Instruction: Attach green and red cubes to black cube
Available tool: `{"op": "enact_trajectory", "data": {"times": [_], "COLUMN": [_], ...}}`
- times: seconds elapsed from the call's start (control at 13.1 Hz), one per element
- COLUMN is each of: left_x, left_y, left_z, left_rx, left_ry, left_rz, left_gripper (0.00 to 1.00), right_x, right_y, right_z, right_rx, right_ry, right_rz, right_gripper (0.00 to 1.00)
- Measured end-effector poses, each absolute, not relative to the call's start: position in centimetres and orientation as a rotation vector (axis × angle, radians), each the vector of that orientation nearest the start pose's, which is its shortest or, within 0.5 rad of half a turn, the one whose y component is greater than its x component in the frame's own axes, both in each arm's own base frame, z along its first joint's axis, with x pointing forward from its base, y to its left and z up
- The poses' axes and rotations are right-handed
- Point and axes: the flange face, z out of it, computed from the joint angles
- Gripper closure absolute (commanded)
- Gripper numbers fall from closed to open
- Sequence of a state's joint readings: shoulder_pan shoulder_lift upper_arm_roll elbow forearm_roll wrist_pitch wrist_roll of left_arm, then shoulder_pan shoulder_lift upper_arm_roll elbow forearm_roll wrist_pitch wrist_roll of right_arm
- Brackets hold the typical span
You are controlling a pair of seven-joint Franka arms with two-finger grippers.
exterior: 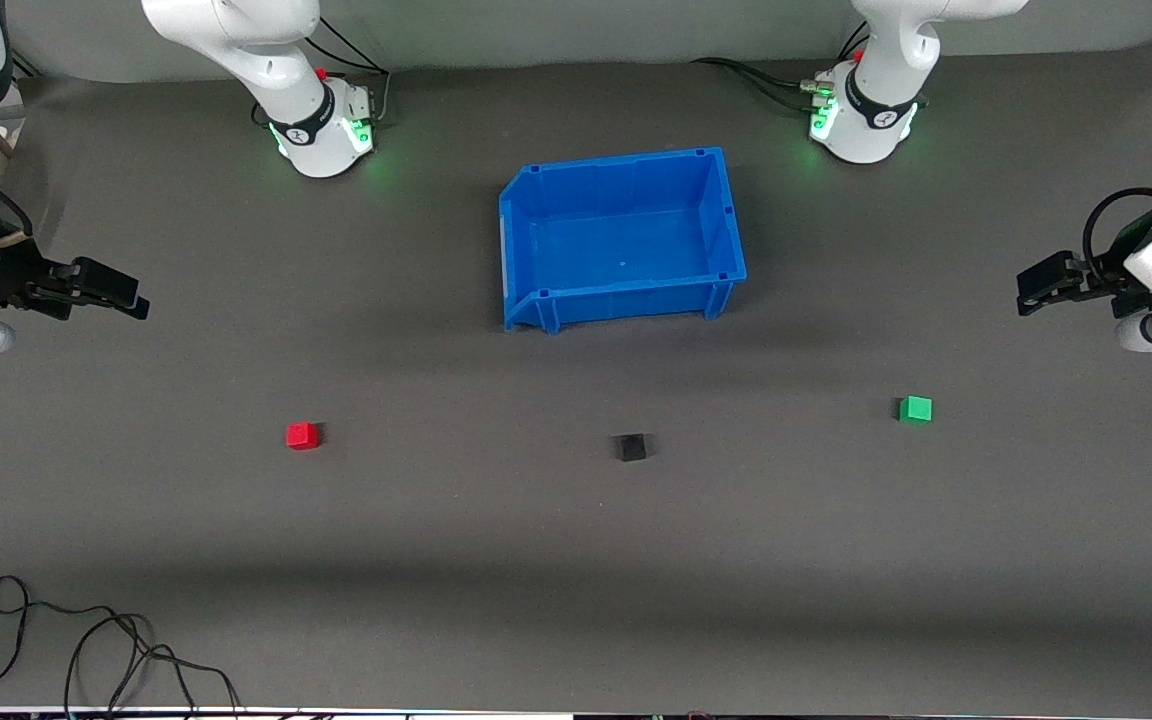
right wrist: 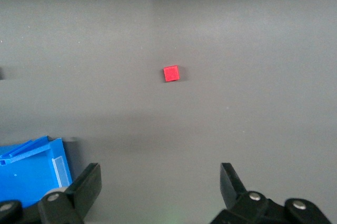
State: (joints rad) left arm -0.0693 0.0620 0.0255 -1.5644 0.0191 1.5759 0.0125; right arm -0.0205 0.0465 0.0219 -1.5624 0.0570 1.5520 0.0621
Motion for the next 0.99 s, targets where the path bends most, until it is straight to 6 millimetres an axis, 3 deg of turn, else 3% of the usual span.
{"op": "enact_trajectory", "data": {"times": [0.68,0.76,0.99], "left_x": [57.2,57.3,57.5], "left_y": [-1.9,-1.3,0.6], "left_z": [59.2,58.9,58.0], "left_rx": [-3.121,-3.130,-3.108], "left_ry": [0.036,-0.075,-0.625], "left_rz": [0.083,0.090,0.130], "left_gripper": [0.00,0.00,0.00], "right_x": [57.1,57.2,57.3], "right_y": [0.5,0.6,0.6], "right_z": [58.9,58.7,58.7], "right_rx": [-3.081,-3.081,-3.081], "right_ry": [0.099,0.098,0.096], "right_rz": [0.123,0.126,0.126], "right_gripper": [0.00,0.00,0.00]}}
